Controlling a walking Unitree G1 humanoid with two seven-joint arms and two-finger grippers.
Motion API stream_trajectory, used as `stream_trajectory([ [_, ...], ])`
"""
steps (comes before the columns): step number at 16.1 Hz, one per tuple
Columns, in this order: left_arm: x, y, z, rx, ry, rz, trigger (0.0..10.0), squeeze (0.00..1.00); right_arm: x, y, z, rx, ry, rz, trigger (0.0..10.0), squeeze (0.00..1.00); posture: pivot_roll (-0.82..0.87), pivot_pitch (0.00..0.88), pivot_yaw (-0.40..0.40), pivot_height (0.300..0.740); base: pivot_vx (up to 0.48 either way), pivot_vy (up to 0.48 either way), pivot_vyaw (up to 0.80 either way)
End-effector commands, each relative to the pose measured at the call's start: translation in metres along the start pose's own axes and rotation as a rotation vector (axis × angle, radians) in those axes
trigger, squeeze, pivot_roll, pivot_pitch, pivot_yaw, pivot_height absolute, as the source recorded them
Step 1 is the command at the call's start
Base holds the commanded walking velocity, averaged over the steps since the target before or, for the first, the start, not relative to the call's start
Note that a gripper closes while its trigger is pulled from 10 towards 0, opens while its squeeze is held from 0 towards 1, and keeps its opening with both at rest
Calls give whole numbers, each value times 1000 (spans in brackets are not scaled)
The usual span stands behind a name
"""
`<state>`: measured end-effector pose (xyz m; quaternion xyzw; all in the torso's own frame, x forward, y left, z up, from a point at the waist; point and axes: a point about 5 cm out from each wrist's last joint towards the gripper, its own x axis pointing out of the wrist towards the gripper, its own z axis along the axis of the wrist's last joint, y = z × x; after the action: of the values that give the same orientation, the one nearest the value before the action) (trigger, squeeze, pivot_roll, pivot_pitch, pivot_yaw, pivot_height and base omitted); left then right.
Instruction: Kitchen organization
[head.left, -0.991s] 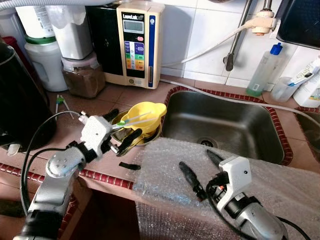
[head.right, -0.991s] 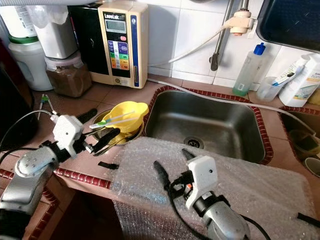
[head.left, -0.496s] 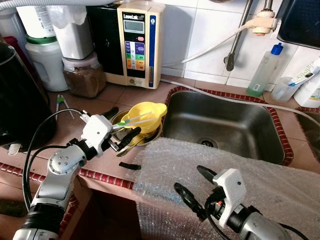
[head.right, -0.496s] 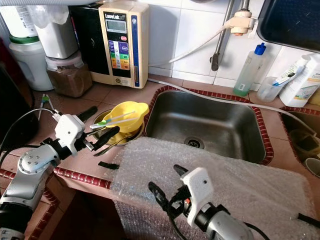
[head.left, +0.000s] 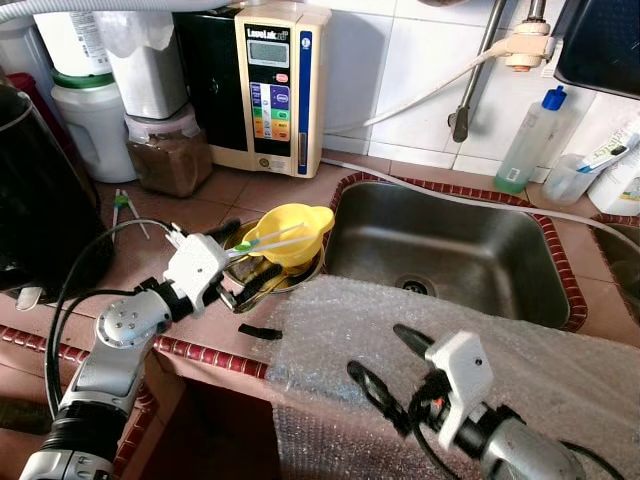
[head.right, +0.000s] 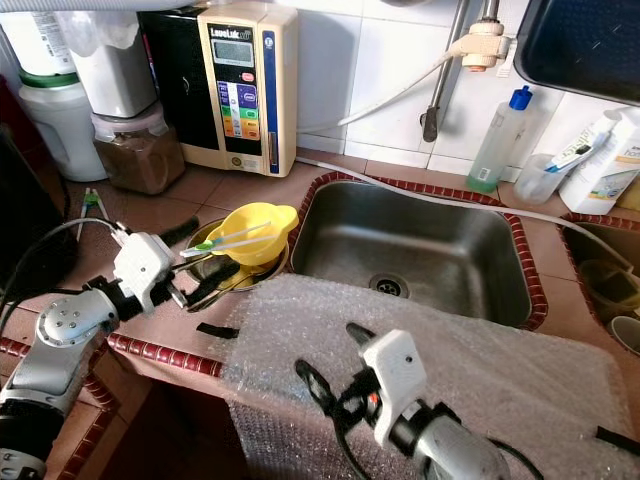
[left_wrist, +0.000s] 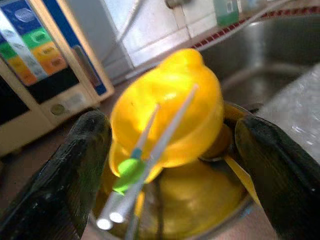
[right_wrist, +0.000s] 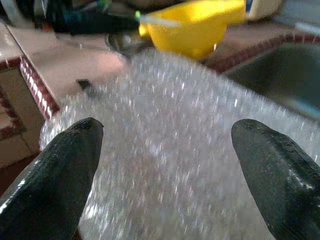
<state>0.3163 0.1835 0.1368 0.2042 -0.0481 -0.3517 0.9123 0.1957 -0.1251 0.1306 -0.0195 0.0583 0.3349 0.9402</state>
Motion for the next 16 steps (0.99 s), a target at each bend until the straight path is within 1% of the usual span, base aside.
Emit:
stream_trajectory([
  [1, 3, 1, 0, 10, 24, -28, 10000, 0, -1, -5, 12, -35, -50, -27, 10000, 0, 71, 0, -10, 740, 0, 0, 0],
  [2, 3, 0, -1, 11, 30, -33, 10000, 0, -1, -5, 14, -24, -64, -36, 10000, 0, 71, 0, -10, 740, 0, 0, 0],
  [3, 3, -1, -3, 6, 35, -37, 7922, 0, -2, -4, 15, -21, -63, -35, 10000, 0, 68, 0, -9, 740, 0, 0, 0],
  [4, 3, -1, -3, 4, 39, -39, 7294, 0, -3, -4, 14, -17, -59, -35, 10000, 0, 67, 0, -8, 740, 0, 0, 0],
  [5, 3, -1, -4, 4, 39, -39, 7255, 0, -5, -3, 11, -12, -49, -34, 10000, 0, 67, 0, -9, 740, 0, 0, 0],
  [6, 3, 0, -4, 7, 37, -36, 6706, 0, -7, -1, 6, -2, -32, -27, 10000, 0, 66, 0, -10, 740, 0, 0, 0],
  [7, 3, 1, -4, 9, 36, -30, 6902, 0, -7, 0, 5, 0, -29, -25, 10000, 0, 66, 0, -10, 740, 0, 0, 0],
  [9, 4, 3, -3, 8, 33, -20, 4745, 0, -7, 0, 5, 2, -27, -27, 10000, 0, 66, 0, -10, 740, 0, 0, 0],
  [10, 4, 5, -2, 14, 30, -12, 3373, 0, -6, 0, 5, 2, -26, -29, 10000, 0, 68, 0, -9, 740, 0, 0, 0],
  [12, 4, 8, -1, 23, 28, 2, 2980, 0, -6, 0, 5, 1, -28, -29, 10000, 0, 71, 0, -10, 740, 0, 0, 0],
  [13, 4, 10, 0, 26, 24, 11, 0, 0, -6, 0, 5, -2, -29, -28, 10000, 0, 74, 0, -12, 740, 0, 0, 0],
  [16, 3, 12, 1, 41, 30, 12, 0, 0, -5, -1, 6, -9, -33, -31, 10000, 0, 77, 0, -14, 740, 0, 0, 0],
])
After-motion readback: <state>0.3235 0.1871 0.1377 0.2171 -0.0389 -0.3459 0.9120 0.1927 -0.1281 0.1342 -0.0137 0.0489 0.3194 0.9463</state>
